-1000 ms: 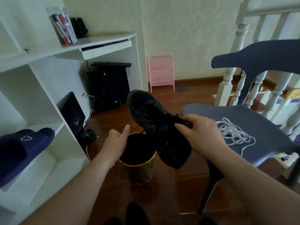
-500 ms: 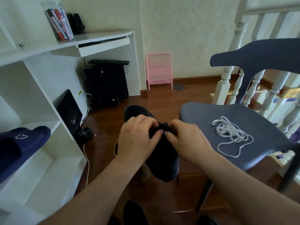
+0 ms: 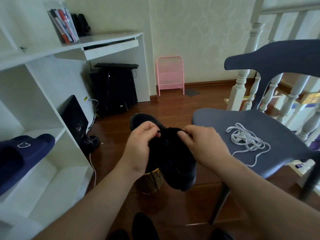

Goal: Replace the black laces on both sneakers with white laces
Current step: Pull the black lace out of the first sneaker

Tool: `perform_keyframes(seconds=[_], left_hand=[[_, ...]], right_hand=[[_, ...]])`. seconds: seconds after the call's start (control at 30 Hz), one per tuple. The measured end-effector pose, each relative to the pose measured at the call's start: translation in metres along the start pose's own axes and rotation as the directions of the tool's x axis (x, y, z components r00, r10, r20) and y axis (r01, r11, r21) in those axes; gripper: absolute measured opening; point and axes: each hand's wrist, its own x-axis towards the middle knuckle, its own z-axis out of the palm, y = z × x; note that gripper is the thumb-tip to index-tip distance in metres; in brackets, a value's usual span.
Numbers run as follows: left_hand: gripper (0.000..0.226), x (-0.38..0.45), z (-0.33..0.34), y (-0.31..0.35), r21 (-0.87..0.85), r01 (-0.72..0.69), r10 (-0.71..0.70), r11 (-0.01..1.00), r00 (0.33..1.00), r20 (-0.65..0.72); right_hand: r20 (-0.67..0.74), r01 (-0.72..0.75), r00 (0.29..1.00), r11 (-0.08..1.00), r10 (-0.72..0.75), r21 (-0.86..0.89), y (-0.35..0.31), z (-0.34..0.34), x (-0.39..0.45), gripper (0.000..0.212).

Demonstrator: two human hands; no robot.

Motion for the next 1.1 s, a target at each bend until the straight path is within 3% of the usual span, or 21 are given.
perform_keyframes(seconds=[0.03,0.1,0.13,0.2,0.27,0.37,0.47,0.6,0.7,0.77,0.83,0.87,0.9,0.97,1.0,1.1], left_hand=[[0.026,0.0,-0.001,0.002,-0.051,0.009,-0.01,0.999,1.0,-0.018],[0.034,-0.001,-0.003,0.004,0.162,-0.047,0.053,0.986,0.998,-0.028],[0.037,-0.001,-0.003,0.004,0.37,-0.08,0.086,0.926,0.996,0.001],[0.03,-0.002,-0.002,0.001,0.707,-0.091,0.068,0.701,0.996,0.06],[0.021,-0.002,0.002,-0.001,0.827,-0.076,0.059,0.557,0.997,0.051],[0.031,-0.001,0.007,-0.002,0.871,-0.082,0.119,0.485,0.992,0.028],[0.032,0.0,0.008,-0.002,0.833,-0.071,0.164,0.549,0.986,-0.024],[0.009,-0.002,0.009,-0.001,0.686,-0.044,0.156,0.726,0.982,-0.102],[0.02,-0.003,0.009,0.004,0.534,-0.065,0.179,0.843,0.97,-0.164],[0.024,-0.001,0.004,0.012,0.32,-0.065,0.154,0.945,0.953,-0.261],[0.024,0.002,-0.006,0.015,0.315,-0.052,0.146,0.948,0.948,-0.281],[0.022,0.004,-0.013,0.013,0.44,-0.04,0.167,0.897,0.953,-0.253],[0.017,0.006,-0.019,0.008,0.637,-0.036,0.207,0.77,0.958,-0.197],[0.007,0.002,-0.023,0.004,0.899,-0.084,0.284,0.429,0.958,-0.046],[0.016,0.0,-0.018,0.004,0.917,-0.129,0.307,0.377,0.952,0.008],[0.032,-0.004,0.003,0.006,0.869,-0.23,0.358,0.438,0.931,0.066]], right_hand=[[-0.004,-0.014,1.0,1.0,0.014,0.009,0.003,-0.002,0.001,0.04],[0.016,-0.01,1.0,1.0,0.011,-0.024,0.003,-0.005,0.0,0.037],[0.028,0.001,1.0,0.999,0.001,-0.053,0.0,-0.006,-0.002,0.037],[0.055,0.033,0.998,0.992,-0.026,-0.123,-0.008,-0.004,-0.006,0.037],[0.078,0.055,0.996,0.981,-0.041,-0.183,-0.013,-0.001,-0.01,0.038],[0.079,0.054,0.996,0.976,-0.038,-0.213,-0.017,-0.001,-0.011,0.037],[0.06,0.057,0.997,0.975,-0.045,-0.217,-0.021,-0.003,-0.012,0.033],[0.015,0.086,0.996,0.973,-0.085,-0.212,-0.023,-0.005,-0.012,0.032],[-0.031,0.069,0.997,0.983,-0.076,-0.172,-0.015,-0.009,-0.007,0.034],[-0.055,0.044,0.997,0.99,-0.052,-0.134,-0.007,-0.014,-0.003,0.033],[-0.062,0.044,0.997,0.991,-0.052,-0.127,-0.004,-0.017,-0.003,0.033],[-0.066,0.053,0.996,0.989,-0.062,-0.135,-0.004,-0.016,-0.004,0.033],[-0.069,0.06,0.995,0.988,-0.071,-0.145,-0.004,-0.016,-0.005,0.033],[-0.067,0.064,0.995,0.985,-0.076,-0.157,-0.006,-0.013,-0.007,0.032],[-0.065,0.062,0.995,0.985,-0.074,-0.16,-0.007,-0.012,-0.008,0.031],[-0.052,0.065,0.996,0.983,-0.075,-0.174,-0.012,-0.01,-0.009,0.03]])
